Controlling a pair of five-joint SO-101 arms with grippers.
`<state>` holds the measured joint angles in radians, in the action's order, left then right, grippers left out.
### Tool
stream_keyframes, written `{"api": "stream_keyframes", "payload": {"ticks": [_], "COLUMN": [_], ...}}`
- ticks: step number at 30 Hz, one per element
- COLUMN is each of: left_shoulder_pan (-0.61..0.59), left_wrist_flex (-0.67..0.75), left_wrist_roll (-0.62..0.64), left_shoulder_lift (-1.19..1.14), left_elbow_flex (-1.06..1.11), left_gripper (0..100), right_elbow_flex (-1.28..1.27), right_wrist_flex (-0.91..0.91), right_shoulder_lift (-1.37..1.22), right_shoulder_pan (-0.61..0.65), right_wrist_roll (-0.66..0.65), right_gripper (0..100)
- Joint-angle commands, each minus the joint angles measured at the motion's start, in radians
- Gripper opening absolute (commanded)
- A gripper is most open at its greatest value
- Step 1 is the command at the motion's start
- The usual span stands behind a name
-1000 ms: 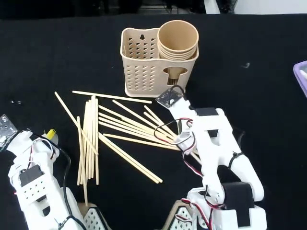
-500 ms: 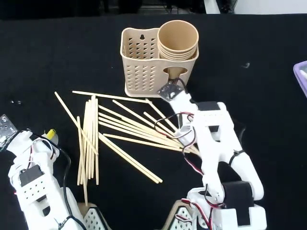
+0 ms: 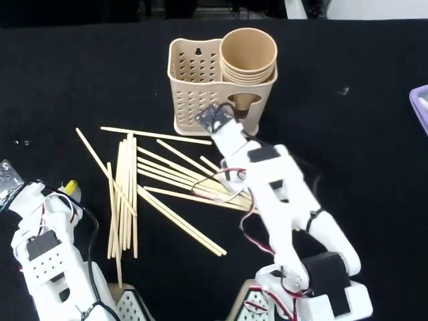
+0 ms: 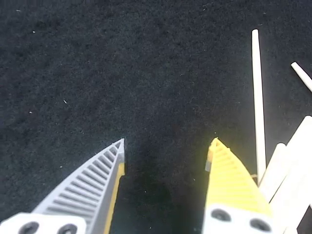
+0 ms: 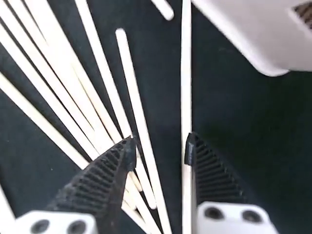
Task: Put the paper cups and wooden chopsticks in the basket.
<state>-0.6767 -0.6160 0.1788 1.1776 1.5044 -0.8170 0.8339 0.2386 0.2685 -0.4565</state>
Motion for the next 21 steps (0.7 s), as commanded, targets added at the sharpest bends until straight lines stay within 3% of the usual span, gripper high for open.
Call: {"api": "stream_keyframes", "payload": {"ticks": [1, 5, 15, 21], "left_shoulder_pan": [0.001, 0.035, 0.041, 0.041], "left_wrist_flex": [0.017, 0.017, 0.011, 0.011], "left_wrist_roll": [-0.009, -0.011, -0.011, -0.011], "left_shoulder_lift": [0.015, 0.015, 0.015, 0.015], "left_elbow_flex": [-0.054, -0.051, -0.051, -0.051], "left_gripper": [26, 26, 26, 26], "right_elbow_flex": [-0.071, -0.137, -0.173, -0.179], "right_wrist_flex": [-0.132, -0.23, -0.238, -0.278], "right_shoulder_lift": [-0.002, -0.002, -0.013, -0.016], "right_shoulder_pan": [0.025, 0.023, 0.021, -0.023], "right_wrist_roll": [0.008, 0.006, -0.141, -0.161], "right_gripper": [17.7, 17.7, 17.7, 17.6]}}
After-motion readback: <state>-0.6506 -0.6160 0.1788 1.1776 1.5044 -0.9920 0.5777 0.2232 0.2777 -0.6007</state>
